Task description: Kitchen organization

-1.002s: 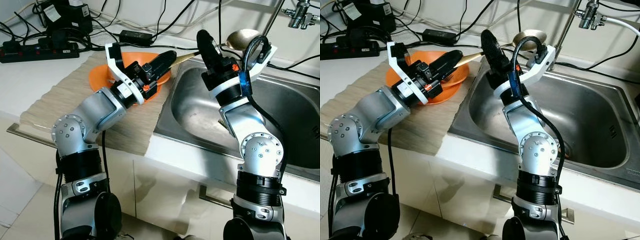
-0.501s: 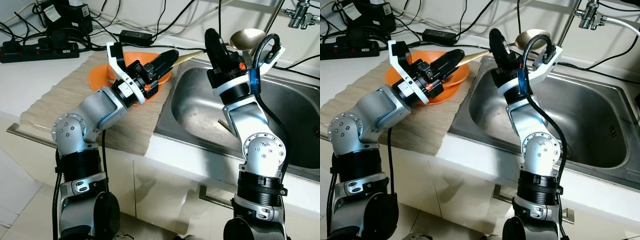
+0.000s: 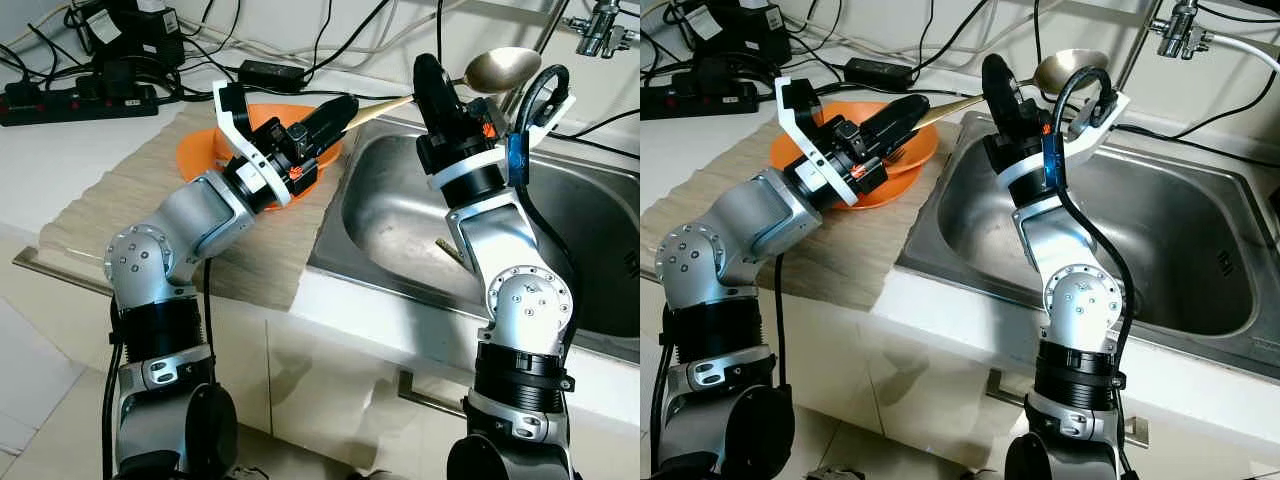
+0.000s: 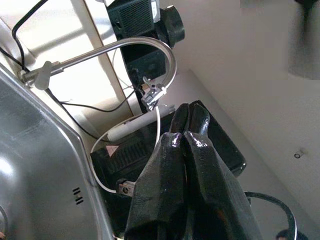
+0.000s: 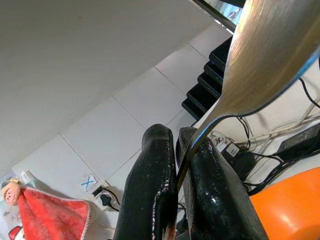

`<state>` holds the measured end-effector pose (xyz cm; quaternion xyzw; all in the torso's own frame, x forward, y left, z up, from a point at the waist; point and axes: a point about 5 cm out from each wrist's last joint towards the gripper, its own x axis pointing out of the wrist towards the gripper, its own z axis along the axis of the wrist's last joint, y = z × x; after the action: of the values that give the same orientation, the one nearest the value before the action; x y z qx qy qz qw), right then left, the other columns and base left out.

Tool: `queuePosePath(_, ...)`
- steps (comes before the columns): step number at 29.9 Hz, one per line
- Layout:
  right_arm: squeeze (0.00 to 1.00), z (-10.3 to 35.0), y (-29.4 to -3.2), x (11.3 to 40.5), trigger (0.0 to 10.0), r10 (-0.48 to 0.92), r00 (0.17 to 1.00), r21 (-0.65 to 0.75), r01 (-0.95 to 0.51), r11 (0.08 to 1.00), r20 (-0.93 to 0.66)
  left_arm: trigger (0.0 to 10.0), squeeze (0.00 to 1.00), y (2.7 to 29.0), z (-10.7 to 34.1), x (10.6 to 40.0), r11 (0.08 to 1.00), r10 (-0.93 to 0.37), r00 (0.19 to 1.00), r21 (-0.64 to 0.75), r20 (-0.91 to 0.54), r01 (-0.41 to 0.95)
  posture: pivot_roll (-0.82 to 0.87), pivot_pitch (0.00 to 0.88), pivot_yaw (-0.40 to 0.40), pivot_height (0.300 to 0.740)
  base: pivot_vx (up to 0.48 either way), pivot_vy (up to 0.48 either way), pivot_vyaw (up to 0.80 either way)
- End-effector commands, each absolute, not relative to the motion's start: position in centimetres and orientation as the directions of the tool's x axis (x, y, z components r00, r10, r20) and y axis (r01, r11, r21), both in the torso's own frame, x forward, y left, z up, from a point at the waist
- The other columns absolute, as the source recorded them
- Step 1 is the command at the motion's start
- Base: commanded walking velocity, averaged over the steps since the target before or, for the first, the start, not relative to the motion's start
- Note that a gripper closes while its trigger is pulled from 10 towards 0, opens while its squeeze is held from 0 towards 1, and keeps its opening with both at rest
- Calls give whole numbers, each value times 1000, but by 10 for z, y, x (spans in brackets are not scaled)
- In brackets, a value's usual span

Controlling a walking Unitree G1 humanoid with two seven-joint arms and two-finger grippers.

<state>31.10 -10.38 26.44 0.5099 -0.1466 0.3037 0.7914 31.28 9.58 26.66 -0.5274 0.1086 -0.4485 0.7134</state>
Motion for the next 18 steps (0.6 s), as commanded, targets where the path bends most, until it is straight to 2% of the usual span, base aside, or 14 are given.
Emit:
queuePosePath(1, 0, 272, -101, 310, 0, 328, 760, 705, -647, 292, 561, 0, 0, 92, 267, 311, 67, -770, 562, -839, 301, 541, 7, 0, -47, 740, 0, 0, 0)
queuePosePath(2, 0, 273, -103, 311, 0, 323, 762, 704, -644, 298, 561, 10000, 114, 91, 264, 312, 145, -773, 583, -825, 250, 546, 5, 0, -49, 740, 0, 0, 0)
queuePosePath(3, 0, 273, -104, 312, 0, 319, 763, 704, -644, 300, 561, 10000, 1000, 92, 263, 315, 194, -752, 618, -820, 228, 539, 5, 0, -49, 740, 0, 0, 0)
queuePosePath(8, 0, 275, -112, 315, 0, 301, 770, 698, -638, 325, 563, 10000, 1000, 99, 264, 321, 203, -720, 651, -825, 239, 527, 5, 0, -53, 740, 0, 0, 0)
queuePosePath(14, 0, 280, -133, 322, 0, 259, 782, 681, -622, 385, 567, 10000, 1000, 109, 264, 325, 250, -685, 690, -814, 233, 524, 10, 0, -60, 740, 0, 0, 0)
queuePosePath(16, 0, 283, -146, 325, 0, 236, 787, 669, -611, 422, 570, 10000, 1000, 117, 264, 330, 300, -627, 742, -807, 236, 509, 13, 0, -64, 740, 0, 0, 0)
queuePosePath(17, 0, 283, -146, 325, 0, 236, 787, 669, -611, 422, 570, 10000, 1000, 117, 264, 330, 300, -627, 742, -807, 236, 509, 13, 0, -64, 740, 0, 0, 0)
queuePosePath(18, 0, 286, -159, 330, 0, 216, 796, 642, -589, 491, 565, 10000, 1000, 126, 263, 336, 357, -565, 794, -800, 226, 482, 17, 0, -68, 740, 0, 0, 0)
